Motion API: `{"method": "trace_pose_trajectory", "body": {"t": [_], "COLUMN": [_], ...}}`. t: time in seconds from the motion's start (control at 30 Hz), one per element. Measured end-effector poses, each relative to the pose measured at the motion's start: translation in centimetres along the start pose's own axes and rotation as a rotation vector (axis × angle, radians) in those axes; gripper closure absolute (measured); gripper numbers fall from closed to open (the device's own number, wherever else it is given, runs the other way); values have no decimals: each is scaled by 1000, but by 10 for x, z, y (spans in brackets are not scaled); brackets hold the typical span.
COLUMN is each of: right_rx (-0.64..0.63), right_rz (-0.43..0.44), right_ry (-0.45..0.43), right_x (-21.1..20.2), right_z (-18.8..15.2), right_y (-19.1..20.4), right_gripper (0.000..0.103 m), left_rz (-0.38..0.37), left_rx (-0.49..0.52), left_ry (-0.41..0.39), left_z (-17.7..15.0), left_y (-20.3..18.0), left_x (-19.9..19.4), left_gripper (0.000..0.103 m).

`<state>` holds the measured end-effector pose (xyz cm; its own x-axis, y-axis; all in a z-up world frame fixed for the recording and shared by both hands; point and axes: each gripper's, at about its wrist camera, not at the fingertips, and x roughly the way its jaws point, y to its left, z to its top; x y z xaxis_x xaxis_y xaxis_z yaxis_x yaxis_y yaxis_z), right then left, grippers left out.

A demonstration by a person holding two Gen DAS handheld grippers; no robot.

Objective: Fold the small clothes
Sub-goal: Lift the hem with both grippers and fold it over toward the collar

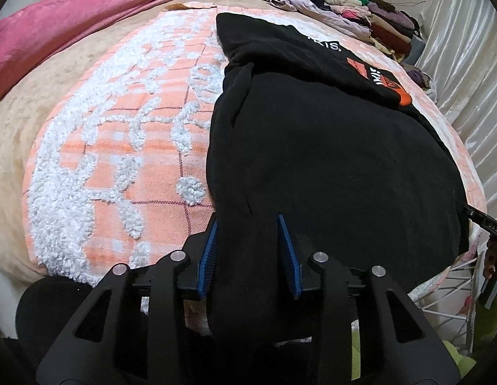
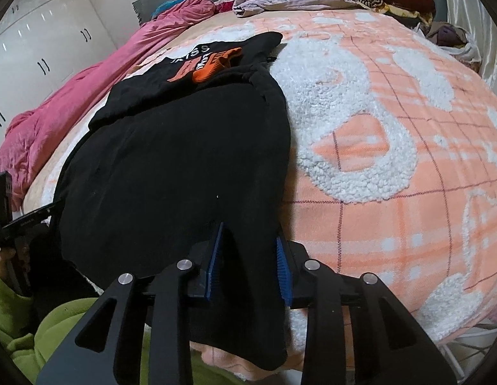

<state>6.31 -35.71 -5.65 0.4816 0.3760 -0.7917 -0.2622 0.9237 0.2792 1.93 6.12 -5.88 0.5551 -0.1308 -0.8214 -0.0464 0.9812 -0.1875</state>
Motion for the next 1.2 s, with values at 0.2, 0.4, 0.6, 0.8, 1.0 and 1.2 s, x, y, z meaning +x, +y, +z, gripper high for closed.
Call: {"method": "trace_pose_trajectory", "body": {"t": [0.2,0.4,0.6,0.8,1.0,1.2], "right_rx": [24,33,-6,1,12,-5], "right_rz": [30,72,72,109,192,212], "right_ry": [-16,-15,-27,-59,-152,-254], "right_x": [-2,-7,-6,-14,-40,-58], "right_z": [-1,-9,-11,-5,14,52], "right_y": [-5,-14,-9,-9,-10,-8], "right_gripper": [82,83,83,94,95,95], "left_rz": [24,-26,5,5,-80,-107], "left_rx": [14,-10,10,21,-7,-44], "left_ry": [-4,4,8,-31,-102,-171], "left_z": [1,1,-3,1,20,52], "left_y": [-4,2,-4,-7,-8,-4], "left_x": [1,-6,-2,-15,-43,-59], "left_gripper": [81,89,86,99,99,99]}}
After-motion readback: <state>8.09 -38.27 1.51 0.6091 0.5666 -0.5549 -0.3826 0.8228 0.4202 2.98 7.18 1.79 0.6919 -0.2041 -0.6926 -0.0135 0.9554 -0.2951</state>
